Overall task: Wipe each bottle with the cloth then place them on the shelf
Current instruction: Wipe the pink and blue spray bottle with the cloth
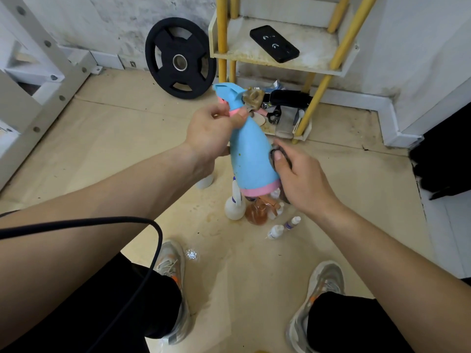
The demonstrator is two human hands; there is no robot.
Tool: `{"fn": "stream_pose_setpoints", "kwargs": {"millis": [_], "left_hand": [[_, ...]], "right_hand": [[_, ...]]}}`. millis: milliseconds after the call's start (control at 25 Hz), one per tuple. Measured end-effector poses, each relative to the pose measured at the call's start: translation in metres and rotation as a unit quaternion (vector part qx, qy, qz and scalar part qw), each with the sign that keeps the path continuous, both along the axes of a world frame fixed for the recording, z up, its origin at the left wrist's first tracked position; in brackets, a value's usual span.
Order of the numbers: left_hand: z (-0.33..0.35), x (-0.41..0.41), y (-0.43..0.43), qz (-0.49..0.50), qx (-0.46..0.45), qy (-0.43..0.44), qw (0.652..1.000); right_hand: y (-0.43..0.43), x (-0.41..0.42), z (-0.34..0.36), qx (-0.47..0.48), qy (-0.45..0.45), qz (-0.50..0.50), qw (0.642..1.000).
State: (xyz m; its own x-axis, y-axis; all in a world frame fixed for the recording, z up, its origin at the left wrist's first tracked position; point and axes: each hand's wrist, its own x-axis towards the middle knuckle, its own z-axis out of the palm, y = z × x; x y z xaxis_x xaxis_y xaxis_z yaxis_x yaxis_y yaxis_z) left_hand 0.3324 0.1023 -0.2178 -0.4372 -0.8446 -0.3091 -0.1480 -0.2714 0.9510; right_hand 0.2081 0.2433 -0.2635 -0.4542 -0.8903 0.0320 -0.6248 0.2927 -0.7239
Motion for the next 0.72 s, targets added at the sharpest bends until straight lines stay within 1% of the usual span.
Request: {"fn": "stream_pose_setpoints", "kwargs": {"millis": [80, 200, 320, 360, 400, 440, 600, 720], "left_hand": [[-0.001, 0.003, -0.005, 0.038, 0.008, -0.005, 0.999], [-0.005, 0.002, -0.003, 0.082, 0.038, -0.018, 0.996], [-0.002, 0.000, -0.005, 0.106, 0.061, -0.005, 0.993], [-0.001, 0.000, -0.006, 0.112, 0.067, 0.000, 0.991], [0.001, 0.000, -0.006, 0.117, 0.075, 0.002, 0.990], [0.002, 0.000, -0.005, 0.117, 0.082, 0.001, 0.990], [0.002, -0.003, 0.004, 0.099, 0.097, -0.023, 0.990], [0.005, -0.003, 0.004, 0.058, 0.119, -0.042, 0.990]], "right_hand": [[0.009, 0.013, -0.007, -0.001, 0.039, 0.014, 0.999], [0.015, 0.026, -0.009, -0.048, 0.101, 0.011, 0.994], [0.013, 0.029, -0.004, -0.110, 0.222, 0.019, 0.969], [0.012, 0.030, -0.004, -0.120, 0.250, 0.016, 0.961], [0.011, 0.032, -0.003, -0.120, 0.256, 0.009, 0.959], [0.011, 0.033, -0.004, -0.112, 0.239, 0.002, 0.965], [0.009, 0.029, -0.007, -0.074, 0.116, -0.004, 0.990], [0.009, 0.025, -0.008, -0.064, 0.071, -0.015, 0.995]]}}
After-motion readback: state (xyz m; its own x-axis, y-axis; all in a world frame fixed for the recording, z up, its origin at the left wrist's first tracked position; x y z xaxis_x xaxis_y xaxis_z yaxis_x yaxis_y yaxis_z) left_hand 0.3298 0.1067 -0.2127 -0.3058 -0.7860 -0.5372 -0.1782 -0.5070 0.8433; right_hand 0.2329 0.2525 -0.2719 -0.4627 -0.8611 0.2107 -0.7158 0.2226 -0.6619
